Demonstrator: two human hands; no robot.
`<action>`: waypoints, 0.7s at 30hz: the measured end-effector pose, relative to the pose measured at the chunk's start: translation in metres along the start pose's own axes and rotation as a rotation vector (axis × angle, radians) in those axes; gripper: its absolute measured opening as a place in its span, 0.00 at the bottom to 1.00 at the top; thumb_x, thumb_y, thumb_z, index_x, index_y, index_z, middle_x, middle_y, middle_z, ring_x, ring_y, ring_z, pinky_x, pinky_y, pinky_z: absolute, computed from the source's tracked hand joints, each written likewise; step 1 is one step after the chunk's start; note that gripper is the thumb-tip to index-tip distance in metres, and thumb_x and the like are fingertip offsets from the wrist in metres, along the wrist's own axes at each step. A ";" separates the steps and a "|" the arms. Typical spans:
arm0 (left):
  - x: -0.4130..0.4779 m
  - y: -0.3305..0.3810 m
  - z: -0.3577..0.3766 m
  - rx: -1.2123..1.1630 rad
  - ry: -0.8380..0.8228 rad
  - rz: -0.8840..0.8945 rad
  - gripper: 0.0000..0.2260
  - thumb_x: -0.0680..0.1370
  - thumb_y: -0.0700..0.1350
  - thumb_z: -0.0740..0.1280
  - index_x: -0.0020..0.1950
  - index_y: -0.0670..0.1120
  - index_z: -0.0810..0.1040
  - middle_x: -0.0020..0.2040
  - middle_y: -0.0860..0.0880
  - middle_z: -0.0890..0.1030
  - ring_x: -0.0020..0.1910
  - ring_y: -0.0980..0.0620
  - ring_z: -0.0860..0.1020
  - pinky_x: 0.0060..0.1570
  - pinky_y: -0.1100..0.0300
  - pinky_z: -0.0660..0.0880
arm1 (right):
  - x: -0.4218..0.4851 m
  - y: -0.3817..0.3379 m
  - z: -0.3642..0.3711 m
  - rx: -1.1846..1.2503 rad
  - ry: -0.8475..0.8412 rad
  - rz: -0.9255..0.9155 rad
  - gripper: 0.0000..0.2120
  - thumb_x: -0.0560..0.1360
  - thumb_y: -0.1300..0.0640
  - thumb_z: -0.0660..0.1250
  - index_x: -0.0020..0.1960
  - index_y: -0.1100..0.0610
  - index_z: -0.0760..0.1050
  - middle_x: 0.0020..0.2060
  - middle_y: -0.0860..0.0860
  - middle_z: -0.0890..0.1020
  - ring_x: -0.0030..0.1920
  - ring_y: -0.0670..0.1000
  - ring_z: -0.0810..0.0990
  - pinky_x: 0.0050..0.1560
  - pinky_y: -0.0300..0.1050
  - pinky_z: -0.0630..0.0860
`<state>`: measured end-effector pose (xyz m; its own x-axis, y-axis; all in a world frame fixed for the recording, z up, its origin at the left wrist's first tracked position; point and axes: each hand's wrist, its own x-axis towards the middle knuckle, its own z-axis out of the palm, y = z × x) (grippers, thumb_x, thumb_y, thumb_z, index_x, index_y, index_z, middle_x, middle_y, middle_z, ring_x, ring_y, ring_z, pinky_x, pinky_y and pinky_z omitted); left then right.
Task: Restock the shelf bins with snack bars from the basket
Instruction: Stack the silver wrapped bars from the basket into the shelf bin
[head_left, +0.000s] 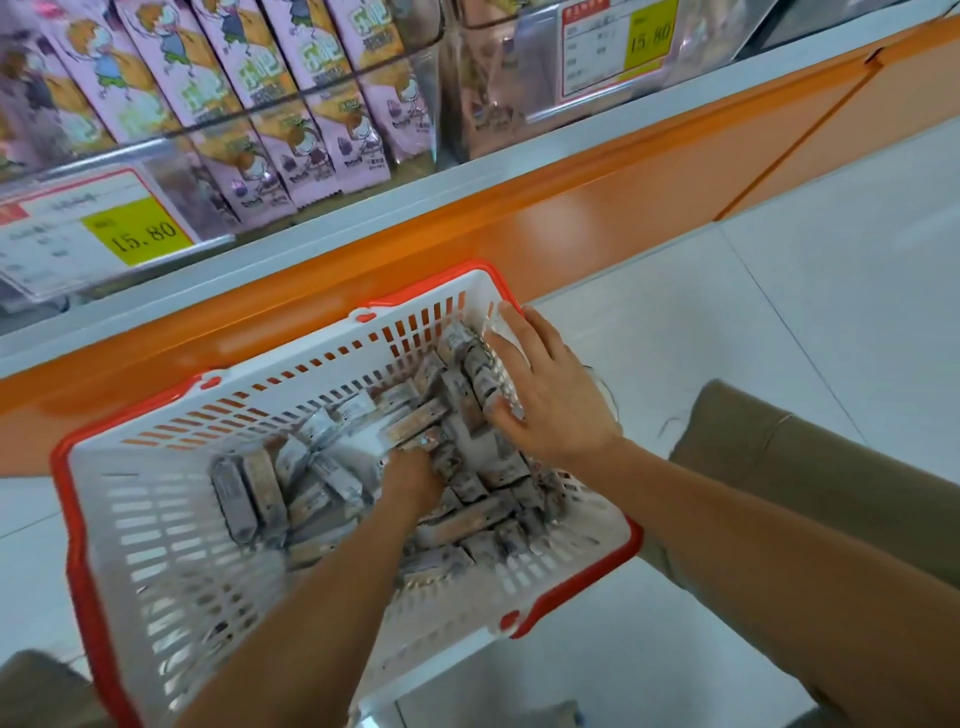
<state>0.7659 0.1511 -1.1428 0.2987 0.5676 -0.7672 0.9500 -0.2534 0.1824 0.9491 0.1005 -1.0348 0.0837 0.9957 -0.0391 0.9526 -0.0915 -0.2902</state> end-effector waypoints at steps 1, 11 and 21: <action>-0.006 -0.001 -0.006 -0.016 -0.013 0.007 0.11 0.82 0.47 0.61 0.53 0.39 0.76 0.54 0.40 0.77 0.57 0.41 0.73 0.55 0.52 0.71 | 0.000 0.000 0.000 -0.003 -0.005 0.005 0.31 0.76 0.46 0.57 0.76 0.56 0.59 0.78 0.54 0.56 0.77 0.57 0.53 0.69 0.57 0.70; -0.114 -0.043 -0.080 -0.648 0.048 0.022 0.08 0.80 0.39 0.63 0.40 0.42 0.75 0.34 0.46 0.74 0.31 0.51 0.72 0.33 0.61 0.70 | 0.002 -0.005 -0.015 0.029 -0.123 0.060 0.33 0.77 0.52 0.64 0.77 0.57 0.56 0.79 0.51 0.52 0.78 0.55 0.48 0.75 0.56 0.59; -0.258 -0.084 -0.148 -0.968 0.834 0.305 0.09 0.72 0.41 0.72 0.49 0.50 0.76 0.45 0.44 0.82 0.46 0.43 0.81 0.46 0.47 0.79 | 0.036 -0.134 -0.117 0.178 0.148 -0.318 0.20 0.77 0.61 0.64 0.68 0.59 0.72 0.64 0.56 0.74 0.61 0.58 0.75 0.60 0.53 0.73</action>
<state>0.6225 0.1420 -0.8689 0.1462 0.9866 -0.0726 0.4110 0.0062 0.9116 0.8591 0.1501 -0.8859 -0.1542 0.9646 0.2139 0.8734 0.2343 -0.4270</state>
